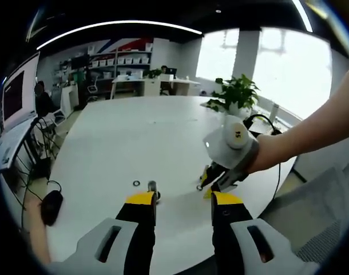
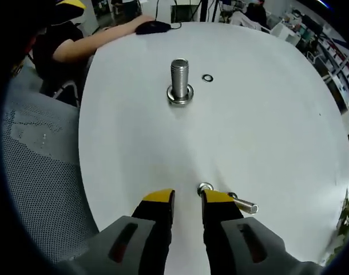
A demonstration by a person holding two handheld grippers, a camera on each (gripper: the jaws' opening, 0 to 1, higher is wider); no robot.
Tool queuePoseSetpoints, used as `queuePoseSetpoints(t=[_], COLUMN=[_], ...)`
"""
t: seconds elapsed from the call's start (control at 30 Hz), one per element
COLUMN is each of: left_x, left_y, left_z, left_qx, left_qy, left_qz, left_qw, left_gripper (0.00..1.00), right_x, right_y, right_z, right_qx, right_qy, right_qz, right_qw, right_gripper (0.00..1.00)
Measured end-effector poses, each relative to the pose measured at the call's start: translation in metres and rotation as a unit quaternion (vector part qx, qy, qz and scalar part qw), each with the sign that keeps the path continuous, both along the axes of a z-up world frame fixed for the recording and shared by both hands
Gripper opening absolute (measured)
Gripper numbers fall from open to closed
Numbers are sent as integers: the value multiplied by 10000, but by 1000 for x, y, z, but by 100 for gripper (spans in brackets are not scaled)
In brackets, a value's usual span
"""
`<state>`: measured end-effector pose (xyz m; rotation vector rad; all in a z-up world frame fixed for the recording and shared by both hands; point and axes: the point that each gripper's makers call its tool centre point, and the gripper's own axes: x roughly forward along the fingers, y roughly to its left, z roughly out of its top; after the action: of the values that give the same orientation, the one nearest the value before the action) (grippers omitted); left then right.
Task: Place the washer onto the threaded stud by aligning its center hole with the stud, sliding it down to the base, and recovering from edge contact or off-axis alignment until the washer reaches the visible bottom stop.
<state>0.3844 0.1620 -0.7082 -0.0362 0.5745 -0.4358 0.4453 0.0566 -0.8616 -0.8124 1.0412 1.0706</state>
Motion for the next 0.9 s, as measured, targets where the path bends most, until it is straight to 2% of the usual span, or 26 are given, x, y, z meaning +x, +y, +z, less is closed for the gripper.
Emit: queuePoseSetpoints(t=[0.27,0.3,0.5,0.6,0.9], left_x=[0,0,0,0,0], left_y=[0,0,0,0,1], left_z=[-1,-1,-2,-2,-3], left_qx=[1,-2,5,-7,-3], left_qy=[26,26,50,38,49], left_qz=[1,2,-13,8,21], left_qw=[10000,10000,10000,10000,10000], left_gripper=[36,36,36,36,36], right_x=[-11,-10,-15,-12,-1], right_y=[-6,-4,-6,-7,-5], right_z=[-8,-7,-7,-6,-1], right_qx=[-113,-49,-57,-70,33], right_qy=[203,143,256,139,42], right_qz=[8,58,25,122,5], right_qw=[9997,9999,9997,9998,10000], right_gripper=[21,21,21,21,22])
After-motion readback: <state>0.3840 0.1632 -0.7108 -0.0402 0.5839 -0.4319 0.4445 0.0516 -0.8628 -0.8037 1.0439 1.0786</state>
